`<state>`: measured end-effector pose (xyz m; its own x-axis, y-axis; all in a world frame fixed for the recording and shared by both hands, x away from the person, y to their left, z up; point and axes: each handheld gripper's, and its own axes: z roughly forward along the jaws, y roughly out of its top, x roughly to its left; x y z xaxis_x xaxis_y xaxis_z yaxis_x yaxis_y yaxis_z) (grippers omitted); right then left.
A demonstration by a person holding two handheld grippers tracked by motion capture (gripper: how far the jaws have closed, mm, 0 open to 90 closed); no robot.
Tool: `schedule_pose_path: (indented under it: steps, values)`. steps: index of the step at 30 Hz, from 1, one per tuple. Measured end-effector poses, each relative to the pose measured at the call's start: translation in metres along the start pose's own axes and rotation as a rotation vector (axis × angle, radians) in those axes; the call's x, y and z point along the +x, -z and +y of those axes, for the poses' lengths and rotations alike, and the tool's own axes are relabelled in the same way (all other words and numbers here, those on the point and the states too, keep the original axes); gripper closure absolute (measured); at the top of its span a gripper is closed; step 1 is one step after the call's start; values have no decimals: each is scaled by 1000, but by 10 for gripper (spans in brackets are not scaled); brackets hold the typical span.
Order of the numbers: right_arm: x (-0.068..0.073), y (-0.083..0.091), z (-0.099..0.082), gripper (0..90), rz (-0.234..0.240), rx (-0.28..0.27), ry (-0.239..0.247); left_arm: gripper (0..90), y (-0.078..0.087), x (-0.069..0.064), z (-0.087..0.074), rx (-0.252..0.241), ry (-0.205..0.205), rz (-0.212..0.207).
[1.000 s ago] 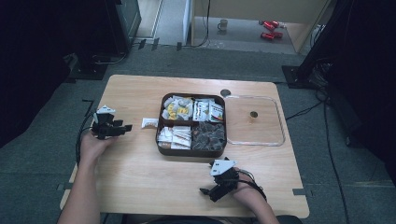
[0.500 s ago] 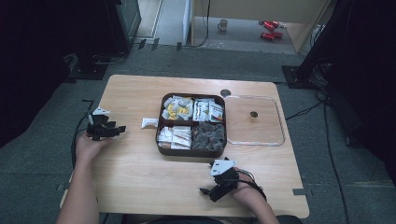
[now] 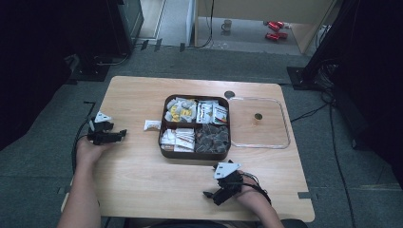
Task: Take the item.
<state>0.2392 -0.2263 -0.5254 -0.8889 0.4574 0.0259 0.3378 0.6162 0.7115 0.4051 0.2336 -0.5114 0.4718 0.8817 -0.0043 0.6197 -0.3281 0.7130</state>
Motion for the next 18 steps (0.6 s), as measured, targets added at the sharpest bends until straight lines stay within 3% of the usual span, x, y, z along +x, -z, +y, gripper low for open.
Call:
schedule_pose_path:
  steps: [5, 18]
  values:
    - [0, 0, 0, 0, 0, 0, 0, 276, -1, 0, -5, -42, 10, 11]
    - [0, 0, 0, 0, 0, 0, 0, 185, -5, -8, -2, -28, 46, 54]
